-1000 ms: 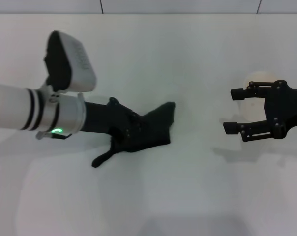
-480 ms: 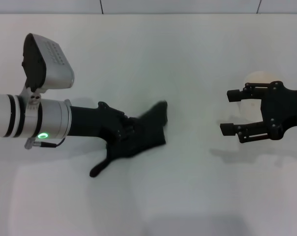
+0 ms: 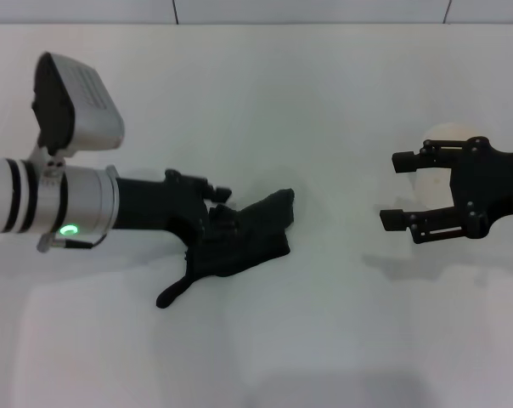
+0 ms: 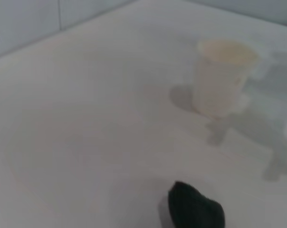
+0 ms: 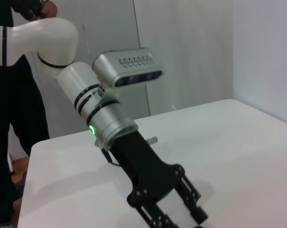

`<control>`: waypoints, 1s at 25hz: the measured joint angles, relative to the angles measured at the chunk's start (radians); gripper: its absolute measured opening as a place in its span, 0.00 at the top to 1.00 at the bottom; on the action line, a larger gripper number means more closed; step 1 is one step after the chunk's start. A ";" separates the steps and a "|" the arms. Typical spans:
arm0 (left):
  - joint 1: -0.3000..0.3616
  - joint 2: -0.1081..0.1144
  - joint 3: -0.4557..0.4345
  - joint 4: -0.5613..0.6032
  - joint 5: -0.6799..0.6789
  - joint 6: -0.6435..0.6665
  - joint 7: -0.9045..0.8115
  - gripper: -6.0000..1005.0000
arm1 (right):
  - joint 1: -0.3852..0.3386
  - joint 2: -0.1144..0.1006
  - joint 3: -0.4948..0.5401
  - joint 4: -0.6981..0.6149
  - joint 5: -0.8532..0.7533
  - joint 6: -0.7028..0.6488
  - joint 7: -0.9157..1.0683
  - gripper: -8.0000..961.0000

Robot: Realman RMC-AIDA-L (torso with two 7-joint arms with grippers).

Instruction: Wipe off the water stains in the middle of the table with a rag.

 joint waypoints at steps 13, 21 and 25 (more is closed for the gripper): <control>0.086 0.001 -0.026 0.252 0.002 0.089 -0.018 0.26 | -0.007 -0.004 0.018 -0.002 0.000 0.000 0.031 0.12; 0.135 0.001 -0.030 0.351 -0.009 0.215 -0.016 0.26 | -0.019 -0.005 0.050 0.006 -0.025 -0.012 0.038 0.13; 0.145 0.000 -0.062 0.362 -0.035 0.315 -0.016 0.26 | -0.024 -0.005 0.054 0.002 -0.049 -0.012 0.034 0.13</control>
